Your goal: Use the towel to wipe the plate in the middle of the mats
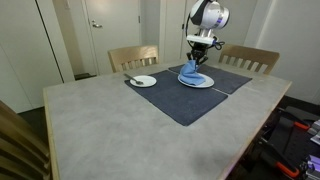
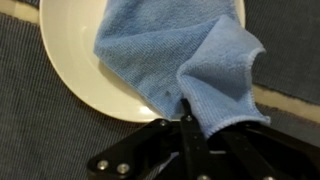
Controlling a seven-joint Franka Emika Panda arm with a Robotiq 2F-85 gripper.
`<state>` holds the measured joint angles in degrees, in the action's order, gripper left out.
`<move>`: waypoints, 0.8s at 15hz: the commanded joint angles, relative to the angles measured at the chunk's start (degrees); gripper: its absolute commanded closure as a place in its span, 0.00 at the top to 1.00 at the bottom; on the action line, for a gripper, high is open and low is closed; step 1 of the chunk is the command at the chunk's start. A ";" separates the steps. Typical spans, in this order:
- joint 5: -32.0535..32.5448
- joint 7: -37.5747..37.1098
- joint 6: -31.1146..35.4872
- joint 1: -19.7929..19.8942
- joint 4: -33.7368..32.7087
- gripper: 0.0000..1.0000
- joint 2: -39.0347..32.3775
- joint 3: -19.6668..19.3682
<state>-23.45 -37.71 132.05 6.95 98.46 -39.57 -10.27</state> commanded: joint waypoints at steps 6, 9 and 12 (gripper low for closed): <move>10.49 -2.24 -18.19 -0.68 0.38 0.02 1.92 -0.60; 11.26 -0.55 -22.29 -1.87 0.45 0.02 1.81 0.77; 11.02 0.12 -23.47 -3.16 -0.33 0.02 1.07 1.90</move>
<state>-13.06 -39.33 110.57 4.36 98.24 -39.02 -9.40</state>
